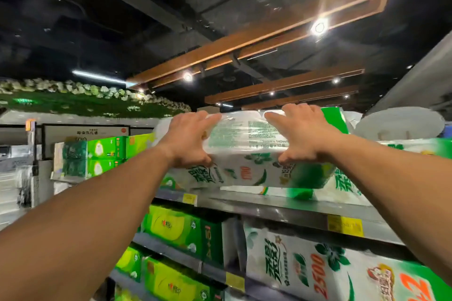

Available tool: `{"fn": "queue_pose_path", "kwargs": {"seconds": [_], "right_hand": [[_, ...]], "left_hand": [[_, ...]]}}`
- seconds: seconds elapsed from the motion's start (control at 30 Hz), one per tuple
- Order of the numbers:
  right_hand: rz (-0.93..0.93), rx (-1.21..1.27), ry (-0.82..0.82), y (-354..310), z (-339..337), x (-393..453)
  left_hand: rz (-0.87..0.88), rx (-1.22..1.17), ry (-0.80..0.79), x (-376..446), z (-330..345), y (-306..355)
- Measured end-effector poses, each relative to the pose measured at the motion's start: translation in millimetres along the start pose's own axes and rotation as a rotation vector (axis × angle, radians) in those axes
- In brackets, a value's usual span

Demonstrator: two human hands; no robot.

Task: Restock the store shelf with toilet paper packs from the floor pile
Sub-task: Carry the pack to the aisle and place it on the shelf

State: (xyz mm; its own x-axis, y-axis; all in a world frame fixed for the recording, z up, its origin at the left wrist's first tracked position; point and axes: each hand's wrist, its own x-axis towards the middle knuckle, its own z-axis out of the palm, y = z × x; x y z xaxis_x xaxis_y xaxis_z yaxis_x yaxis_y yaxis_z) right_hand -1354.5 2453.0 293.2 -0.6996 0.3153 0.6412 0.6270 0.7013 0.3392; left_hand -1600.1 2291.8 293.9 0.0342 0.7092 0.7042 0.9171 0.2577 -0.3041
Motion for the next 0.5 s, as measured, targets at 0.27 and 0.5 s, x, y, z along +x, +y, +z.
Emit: {"fn": "queue_pose_path", "kwargs": {"seconds": [0.27, 0.5], "right_hand": [[0.130, -0.119, 0.102, -15.9, 69.7, 106.0], [0.243, -0.314, 0.159, -15.8, 113.4, 180.2]], "left_hand": [[0.089, 0.068, 0.205, 92.1, 119.9, -101.7], [0.117, -0.064, 0.304, 174.2, 210.3, -150.6]]}}
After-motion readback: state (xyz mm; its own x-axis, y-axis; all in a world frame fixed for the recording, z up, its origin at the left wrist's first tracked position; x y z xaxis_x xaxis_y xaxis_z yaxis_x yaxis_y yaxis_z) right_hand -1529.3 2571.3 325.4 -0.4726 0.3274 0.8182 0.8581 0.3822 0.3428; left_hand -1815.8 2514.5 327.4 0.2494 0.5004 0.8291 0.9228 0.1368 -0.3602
